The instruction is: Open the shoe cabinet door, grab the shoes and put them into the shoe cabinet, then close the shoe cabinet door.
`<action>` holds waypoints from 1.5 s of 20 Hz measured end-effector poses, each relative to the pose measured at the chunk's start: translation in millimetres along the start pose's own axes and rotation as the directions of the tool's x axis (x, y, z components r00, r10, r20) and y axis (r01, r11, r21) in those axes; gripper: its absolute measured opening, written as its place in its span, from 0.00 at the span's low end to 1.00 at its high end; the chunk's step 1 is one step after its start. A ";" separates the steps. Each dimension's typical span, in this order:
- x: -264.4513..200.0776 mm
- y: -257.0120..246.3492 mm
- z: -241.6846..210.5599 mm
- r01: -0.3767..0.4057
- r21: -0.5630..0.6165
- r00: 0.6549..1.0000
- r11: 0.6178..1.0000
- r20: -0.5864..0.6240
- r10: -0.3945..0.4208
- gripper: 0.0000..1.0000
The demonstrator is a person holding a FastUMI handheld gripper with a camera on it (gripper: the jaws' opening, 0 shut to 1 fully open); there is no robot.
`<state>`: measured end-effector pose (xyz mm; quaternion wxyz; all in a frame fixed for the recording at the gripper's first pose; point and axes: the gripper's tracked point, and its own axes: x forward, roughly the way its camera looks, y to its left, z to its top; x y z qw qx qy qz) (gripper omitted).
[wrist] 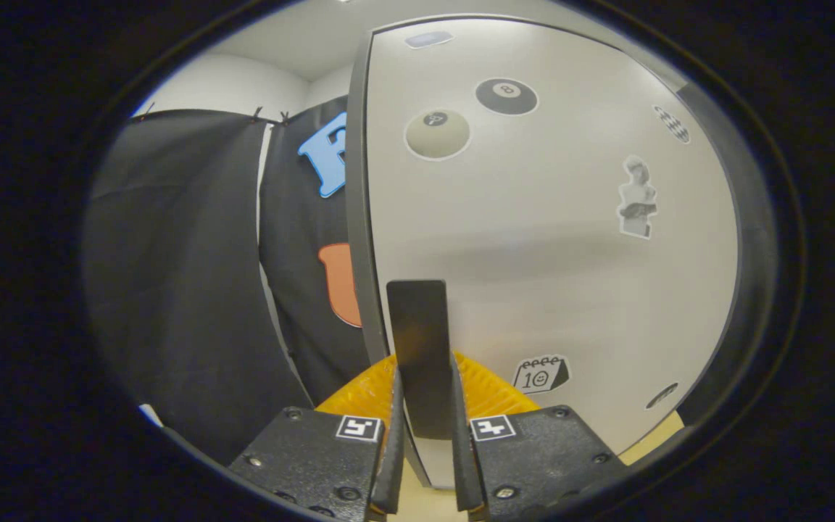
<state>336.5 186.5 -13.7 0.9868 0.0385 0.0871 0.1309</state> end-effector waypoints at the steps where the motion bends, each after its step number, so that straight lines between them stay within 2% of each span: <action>1: -0.9 -0.3 -2.5 -0.010 -0.013 1.000 1.000 -0.010 0.010 0.30; 8: -38.9 4.9 -4.9 -0.146 -0.016 0.989 0.989 -0.036 0.145 0.27; 12: -73.6 7.3 -5.7 -0.248 -0.029 0.968 0.968 -0.038 0.247 0.27; 16: -97.5 -2.0 -6.7 -0.298 -0.038 0.954 0.954 -0.044 0.296 0.27; 19: -114.1 -8.9 -9.1 -0.309 -0.034 0.950 0.951 -0.056 0.307 0.27; 30: -163.1 -49.7 -9.2 -0.261 -0.077 0.965 0.962 -0.054 0.257 0.27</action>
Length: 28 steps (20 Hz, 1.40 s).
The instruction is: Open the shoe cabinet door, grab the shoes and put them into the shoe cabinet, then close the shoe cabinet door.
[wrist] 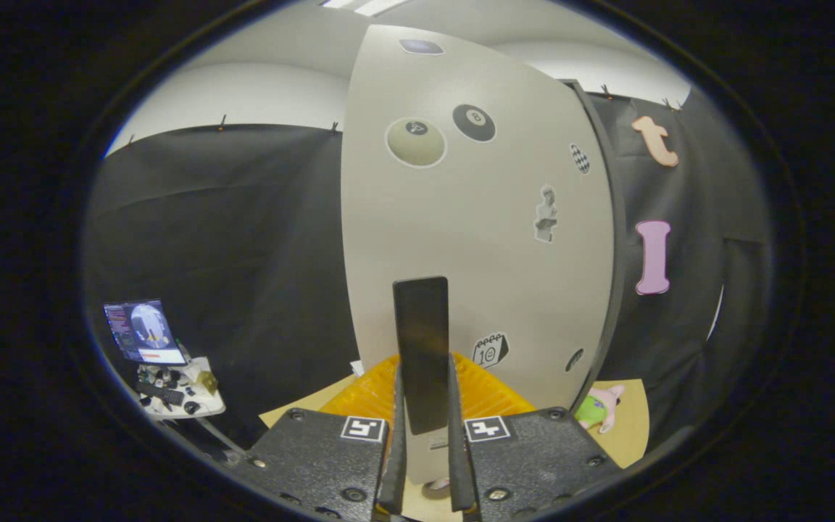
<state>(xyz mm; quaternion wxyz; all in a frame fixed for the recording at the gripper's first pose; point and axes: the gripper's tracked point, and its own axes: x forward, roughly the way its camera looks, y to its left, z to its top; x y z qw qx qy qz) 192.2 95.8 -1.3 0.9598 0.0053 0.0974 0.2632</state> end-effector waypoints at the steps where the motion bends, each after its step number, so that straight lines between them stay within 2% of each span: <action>1: -4.8 -2.4 -0.5 0.013 -0.002 1.000 1.000 0.004 -0.013 0.27; 6: -21.2 -20.5 -2.0 0.105 -0.016 0.994 0.994 0.009 -0.105 0.26; 10: -39.0 -36.8 -3.9 0.214 -0.075 0.977 0.974 0.015 -0.213 0.23; 13: -54.4 -65.1 -11.4 0.300 -0.092 0.954 0.949 0.024 -0.299 0.18; 18: -88.6 -132.5 -6.5 0.457 -0.114 0.889 0.882 0.044 -0.455 0.09; 20: -86.4 -131.6 -10.7 0.404 -0.053 0.915 0.913 0.039 -0.402 0.05; 22: -85.3 -128.1 -12.1 0.339 0.000 0.940 0.941 0.032 -0.339 0.06; 24: -92.8 -134.1 -12.1 0.352 -0.015 0.936 0.936 0.033 -0.352 0.07; 28: -115.5 -126.4 -25.1 0.386 0.036 0.922 0.922 0.029 -0.387 0.08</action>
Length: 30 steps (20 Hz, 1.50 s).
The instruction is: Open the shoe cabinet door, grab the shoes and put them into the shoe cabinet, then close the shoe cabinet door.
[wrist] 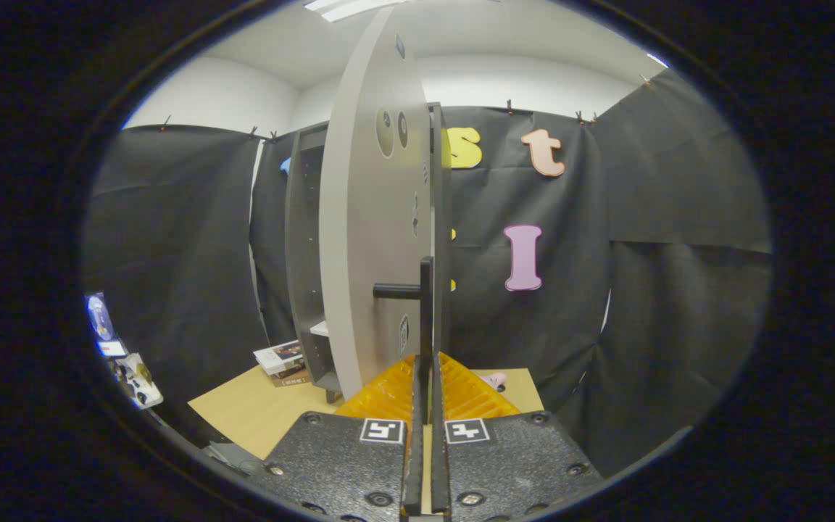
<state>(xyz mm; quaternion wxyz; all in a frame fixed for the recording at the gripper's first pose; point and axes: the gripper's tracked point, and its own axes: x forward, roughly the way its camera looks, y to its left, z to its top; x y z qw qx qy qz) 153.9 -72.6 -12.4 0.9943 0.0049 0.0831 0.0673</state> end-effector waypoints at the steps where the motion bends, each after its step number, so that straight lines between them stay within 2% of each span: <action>1: -10.0 0.0 0.3 0.008 0.003 1.000 1.000 0.015 -0.008 0.11; 2: -20.3 -1.2 2.7 0.033 0.011 0.999 0.999 0.041 -0.033 0.13; 5: -51.3 -9.5 -3.8 0.147 0.030 0.986 0.989 0.069 -0.149 0.66; 7: -65.3 5.4 -20.8 0.167 0.098 0.984 0.981 0.050 -0.173 1.00; 9: -74.3 33.4 -32.0 0.108 0.139 0.992 0.984 0.050 -0.115 1.00; 11: -82.1 56.4 -44.3 0.068 0.116 0.996 0.991 0.045 -0.074 1.00; 14: -86.0 74.7 -60.8 0.086 0.046 0.995 0.995 0.038 -0.088 1.00; 17: -77.7 114.7 -82.3 0.037 0.015 0.998 0.999 0.044 -0.037 1.00; 22: -29.5 170.0 -131.1 -0.026 0.000 0.999 1.000 0.036 0.026 1.00; 30: 73.2 221.4 -229.3 -0.027 0.032 1.000 0.999 -0.013 0.028 1.00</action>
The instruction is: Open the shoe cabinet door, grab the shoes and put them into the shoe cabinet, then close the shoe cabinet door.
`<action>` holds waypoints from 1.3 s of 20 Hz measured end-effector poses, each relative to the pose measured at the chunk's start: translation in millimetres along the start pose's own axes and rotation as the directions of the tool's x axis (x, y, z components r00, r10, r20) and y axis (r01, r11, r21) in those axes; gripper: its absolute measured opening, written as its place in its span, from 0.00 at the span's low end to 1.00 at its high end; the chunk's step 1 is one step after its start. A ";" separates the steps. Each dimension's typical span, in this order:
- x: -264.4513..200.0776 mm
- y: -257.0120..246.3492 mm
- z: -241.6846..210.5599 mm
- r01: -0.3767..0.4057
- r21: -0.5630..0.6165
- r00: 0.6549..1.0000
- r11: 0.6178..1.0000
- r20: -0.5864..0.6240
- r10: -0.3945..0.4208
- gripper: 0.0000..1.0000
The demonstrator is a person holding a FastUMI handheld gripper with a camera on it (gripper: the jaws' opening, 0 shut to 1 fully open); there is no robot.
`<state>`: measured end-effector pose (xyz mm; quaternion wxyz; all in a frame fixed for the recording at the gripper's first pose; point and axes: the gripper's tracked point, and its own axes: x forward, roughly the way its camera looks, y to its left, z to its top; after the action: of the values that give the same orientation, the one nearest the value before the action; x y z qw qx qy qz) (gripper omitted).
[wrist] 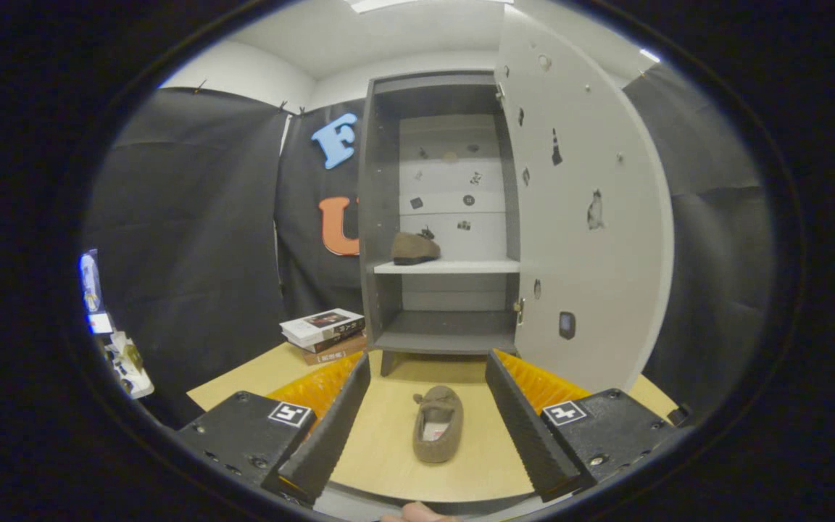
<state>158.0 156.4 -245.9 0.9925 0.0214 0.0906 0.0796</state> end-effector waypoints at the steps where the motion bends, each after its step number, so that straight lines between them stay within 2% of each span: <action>1: 9.7 2.0 -11.1 0.002 0.012 1.000 1.000 -0.010 -0.002 1.00; 7: 72.7 -4.1 -71.4 0.069 0.007 0.996 0.998 -0.052 -0.068 1.00; 12: 116.2 -0.4 -137.7 0.070 -0.099 0.986 0.993 -0.145 -0.084 0.99; 14: 132.2 0.3 -157.4 0.059 -0.110 0.979 0.992 -0.189 -0.079 0.92; 15: 141.5 -2.8 -170.0 0.059 -0.104 0.971 0.993 -0.226 -0.082 0.83; 17: 154.8 -1.2 -193.7 0.040 -0.064 0.949 0.997 -0.311 -0.058 0.71; 18: 159.5 -3.9 -204.0 0.043 -0.055 0.935 0.998 -0.350 -0.059 0.69; 19: 166.8 -7.8 -210.0 0.043 -0.055 0.928 0.998 -0.369 -0.061 0.61; 20: 175.0 -17.5 -213.0 0.069 -0.070 0.926 0.995 -0.366 -0.090 0.57; 22: 181.8 -11.1 -216.1 0.037 0.003 0.930 0.999 -0.367 -0.033 0.23; 24: 179.6 -13.2 -210.9 0.023 -0.021 0.943 1.000 -0.332 -0.028 0.15; 26: 172.4 -9.4 -208.1 -0.004 -0.014 0.949 1.000 -0.314 -0.001 0.14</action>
<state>288.7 180.8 -481.4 0.9655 0.0013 0.2467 0.0834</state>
